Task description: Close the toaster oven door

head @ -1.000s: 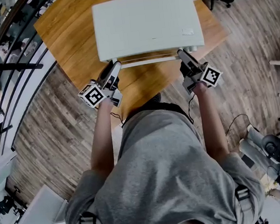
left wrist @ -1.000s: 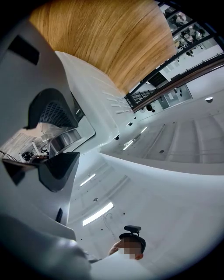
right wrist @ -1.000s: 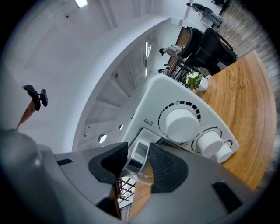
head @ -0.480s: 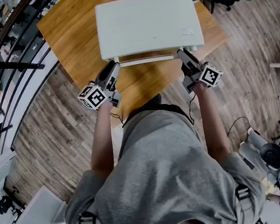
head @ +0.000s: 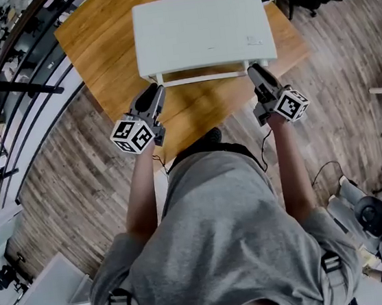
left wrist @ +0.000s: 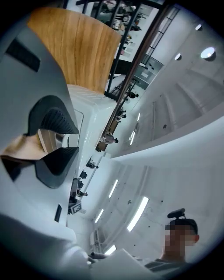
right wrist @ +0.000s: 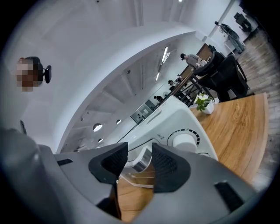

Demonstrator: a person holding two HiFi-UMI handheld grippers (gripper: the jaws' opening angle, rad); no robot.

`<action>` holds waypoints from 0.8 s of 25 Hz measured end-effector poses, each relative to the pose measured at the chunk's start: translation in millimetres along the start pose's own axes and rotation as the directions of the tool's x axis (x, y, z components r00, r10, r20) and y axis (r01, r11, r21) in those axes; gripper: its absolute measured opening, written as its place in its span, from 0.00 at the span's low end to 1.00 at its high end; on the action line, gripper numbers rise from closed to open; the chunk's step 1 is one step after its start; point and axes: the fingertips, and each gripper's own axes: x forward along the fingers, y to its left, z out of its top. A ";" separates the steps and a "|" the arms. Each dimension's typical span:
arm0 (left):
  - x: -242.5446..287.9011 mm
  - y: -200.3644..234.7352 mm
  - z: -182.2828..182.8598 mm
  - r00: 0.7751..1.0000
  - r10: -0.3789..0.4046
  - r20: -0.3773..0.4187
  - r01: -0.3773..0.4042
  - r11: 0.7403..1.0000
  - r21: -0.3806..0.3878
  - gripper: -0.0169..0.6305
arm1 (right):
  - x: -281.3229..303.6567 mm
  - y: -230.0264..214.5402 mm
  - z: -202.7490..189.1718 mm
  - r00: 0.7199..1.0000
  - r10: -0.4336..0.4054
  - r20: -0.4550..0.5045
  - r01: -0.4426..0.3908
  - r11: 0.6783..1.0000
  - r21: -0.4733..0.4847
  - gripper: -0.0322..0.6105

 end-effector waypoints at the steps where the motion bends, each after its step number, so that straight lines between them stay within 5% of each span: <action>1: -1.3 -3.6 0.2 1.000 0.003 -0.010 -0.003 0.999 0.034 0.19 | -2.5 2.1 -0.7 1.000 -0.010 -0.008 0.010 0.999 -0.042 0.29; 7: -15.6 -16.0 -2.3 0.997 0.065 -0.044 -0.054 0.976 0.209 0.10 | -27.0 1.0 -16.6 0.987 -0.155 -0.050 0.129 0.930 -0.343 0.06; 14: -21.9 -30.1 -19.5 0.988 0.106 -0.113 -0.063 0.943 0.327 0.08 | -40.5 5.1 -40.5 0.968 -0.210 -0.140 0.108 0.847 -0.521 0.06; 20: -21.1 -38.2 -39.3 0.983 0.111 -0.146 -0.059 0.946 0.318 0.08 | -49.9 -1.3 -58.9 0.941 -0.282 -0.186 0.106 0.771 -0.628 0.06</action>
